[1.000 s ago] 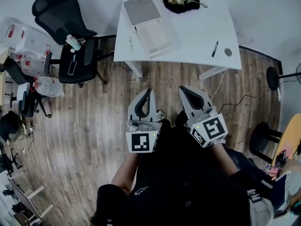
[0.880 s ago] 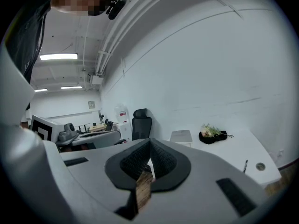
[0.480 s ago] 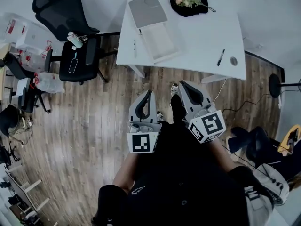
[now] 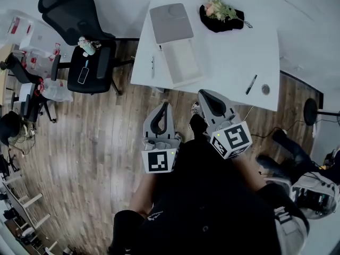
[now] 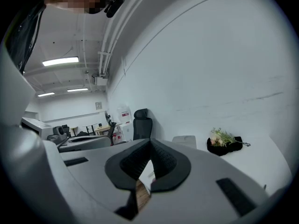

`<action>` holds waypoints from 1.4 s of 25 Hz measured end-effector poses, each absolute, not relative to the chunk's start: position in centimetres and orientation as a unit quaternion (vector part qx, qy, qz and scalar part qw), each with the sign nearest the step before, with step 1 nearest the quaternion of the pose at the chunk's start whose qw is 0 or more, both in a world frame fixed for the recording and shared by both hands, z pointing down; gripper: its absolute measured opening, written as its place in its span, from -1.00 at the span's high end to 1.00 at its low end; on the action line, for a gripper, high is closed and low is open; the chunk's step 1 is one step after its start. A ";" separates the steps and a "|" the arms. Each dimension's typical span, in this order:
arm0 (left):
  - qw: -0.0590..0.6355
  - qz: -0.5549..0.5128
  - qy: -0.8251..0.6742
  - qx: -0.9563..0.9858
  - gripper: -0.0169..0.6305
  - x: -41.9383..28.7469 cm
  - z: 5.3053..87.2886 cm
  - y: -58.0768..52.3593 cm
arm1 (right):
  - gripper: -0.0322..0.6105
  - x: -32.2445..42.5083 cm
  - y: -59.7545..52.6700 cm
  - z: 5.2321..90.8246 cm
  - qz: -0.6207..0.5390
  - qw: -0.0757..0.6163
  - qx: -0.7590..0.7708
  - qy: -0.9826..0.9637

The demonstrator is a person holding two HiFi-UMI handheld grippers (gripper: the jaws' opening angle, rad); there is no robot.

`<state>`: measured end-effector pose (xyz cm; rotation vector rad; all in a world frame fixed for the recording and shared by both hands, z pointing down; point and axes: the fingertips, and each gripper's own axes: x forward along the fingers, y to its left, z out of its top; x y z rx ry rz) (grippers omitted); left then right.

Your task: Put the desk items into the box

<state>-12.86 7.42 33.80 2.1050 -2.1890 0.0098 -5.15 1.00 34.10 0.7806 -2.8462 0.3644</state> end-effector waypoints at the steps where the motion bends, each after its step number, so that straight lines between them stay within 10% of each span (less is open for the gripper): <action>1: 0.053 0.004 -0.723 0.689 0.92 -13.1 33.7 6.7 | 0.90 -5.4 0.3 34.1 0.124 0.084 0.257 -0.955; 35: 0.114 0.045 -0.725 0.678 0.92 -16.1 40.6 -6.9 | 0.90 -4.1 -12.1 37.6 0.140 0.135 0.275 -0.941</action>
